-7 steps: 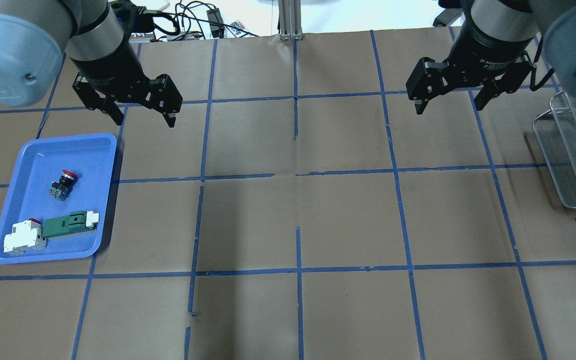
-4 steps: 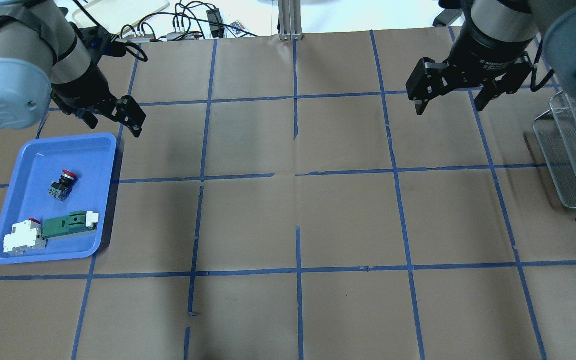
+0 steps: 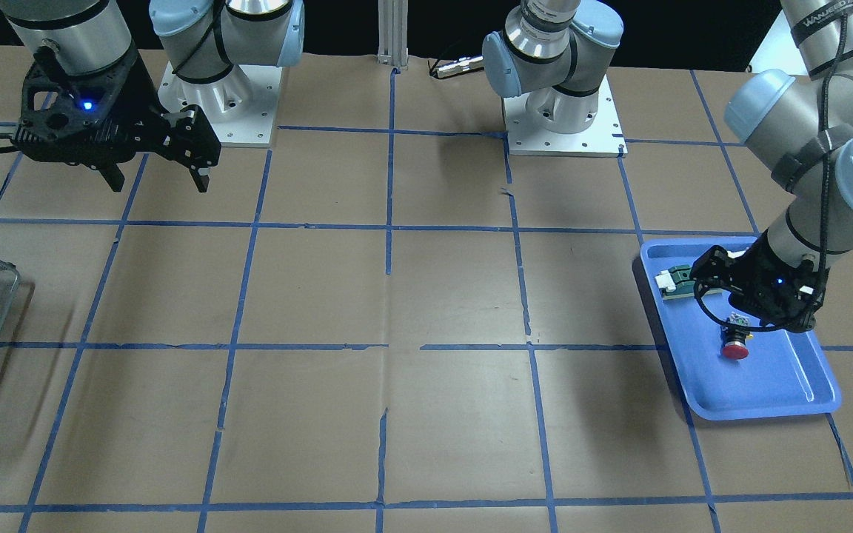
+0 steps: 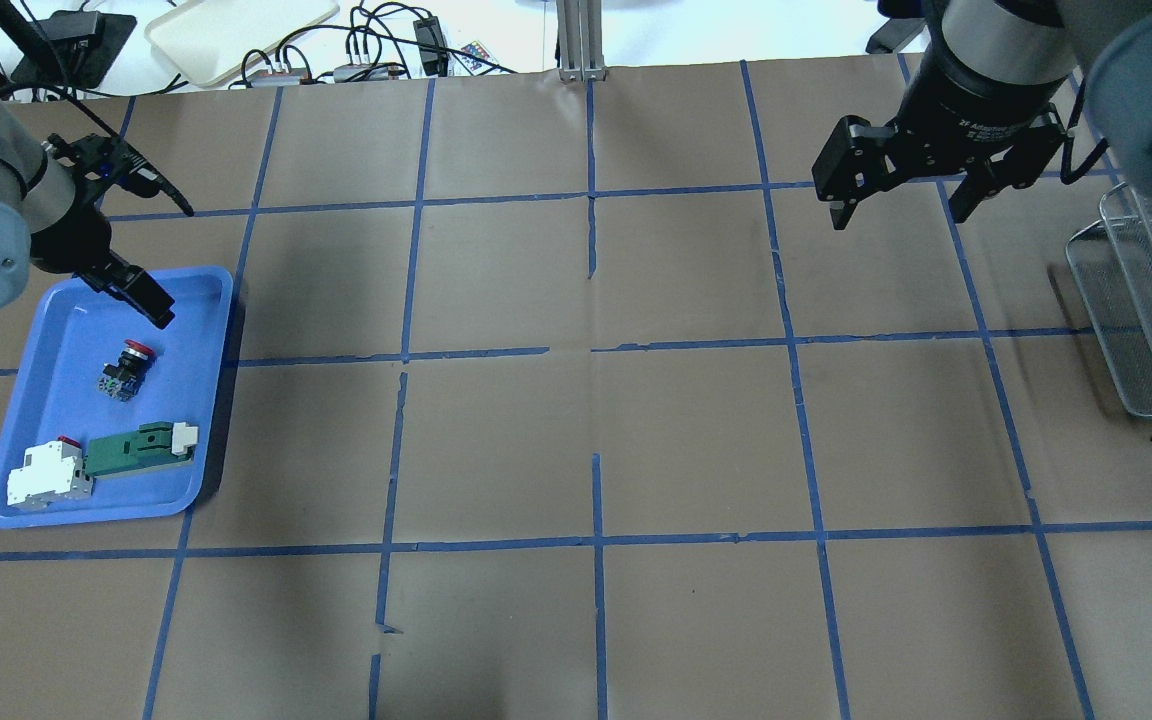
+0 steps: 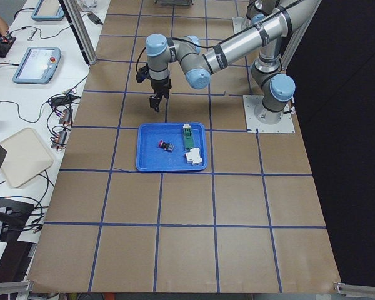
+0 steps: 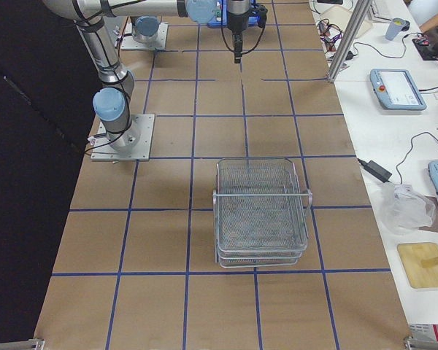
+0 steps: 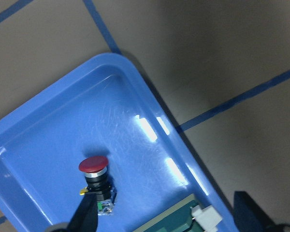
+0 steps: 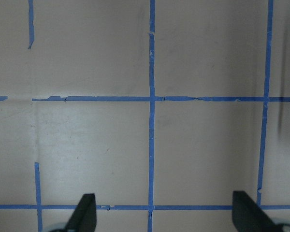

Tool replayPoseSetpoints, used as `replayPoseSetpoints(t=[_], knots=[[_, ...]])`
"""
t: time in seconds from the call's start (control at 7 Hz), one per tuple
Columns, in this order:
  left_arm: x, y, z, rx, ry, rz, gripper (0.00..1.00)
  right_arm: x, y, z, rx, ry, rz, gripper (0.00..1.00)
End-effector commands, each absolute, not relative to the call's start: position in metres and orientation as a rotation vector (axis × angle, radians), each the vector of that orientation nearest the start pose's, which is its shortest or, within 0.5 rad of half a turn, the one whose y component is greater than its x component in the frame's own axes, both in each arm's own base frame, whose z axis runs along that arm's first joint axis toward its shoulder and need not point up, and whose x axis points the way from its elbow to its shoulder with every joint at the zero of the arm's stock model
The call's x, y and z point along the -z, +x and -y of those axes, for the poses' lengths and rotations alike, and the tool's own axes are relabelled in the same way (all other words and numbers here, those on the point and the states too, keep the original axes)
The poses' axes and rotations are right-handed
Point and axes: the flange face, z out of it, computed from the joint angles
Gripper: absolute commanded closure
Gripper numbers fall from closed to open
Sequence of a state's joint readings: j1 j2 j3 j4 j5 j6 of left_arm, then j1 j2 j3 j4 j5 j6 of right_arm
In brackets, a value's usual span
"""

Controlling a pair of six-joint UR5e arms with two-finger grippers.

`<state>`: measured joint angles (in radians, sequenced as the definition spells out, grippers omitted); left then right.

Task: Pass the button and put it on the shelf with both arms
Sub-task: 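Close the left gripper on the red push-button's body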

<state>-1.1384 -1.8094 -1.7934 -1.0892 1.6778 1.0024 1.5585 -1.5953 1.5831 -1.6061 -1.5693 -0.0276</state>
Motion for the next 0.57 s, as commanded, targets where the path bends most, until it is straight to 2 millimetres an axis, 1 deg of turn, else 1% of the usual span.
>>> replayPoseSetpoints(t=[0.0, 0.14, 0.29, 0.43], knots=[[-0.249, 0.183, 0.536, -0.067, 1.016, -2.839, 0.00, -0.498, 0.127, 0.488, 0.077, -0.029, -3.140, 0.00], [-0.225, 0.184, 0.530, -0.044, 1.038, -2.811, 0.00, -0.498, 0.127, 0.488, 0.077, -0.027, -3.140, 0.00], [-0.205, 0.188, 0.530, -0.073, 1.072, -2.817, 0.00, -0.498, 0.127, 0.488, 0.077, -0.027, -3.140, 0.00], [-0.195, 0.198, 0.530, -0.074, 1.050, -2.828, 0.00, -0.498, 0.127, 0.488, 0.077, -0.027, -3.140, 0.00]])
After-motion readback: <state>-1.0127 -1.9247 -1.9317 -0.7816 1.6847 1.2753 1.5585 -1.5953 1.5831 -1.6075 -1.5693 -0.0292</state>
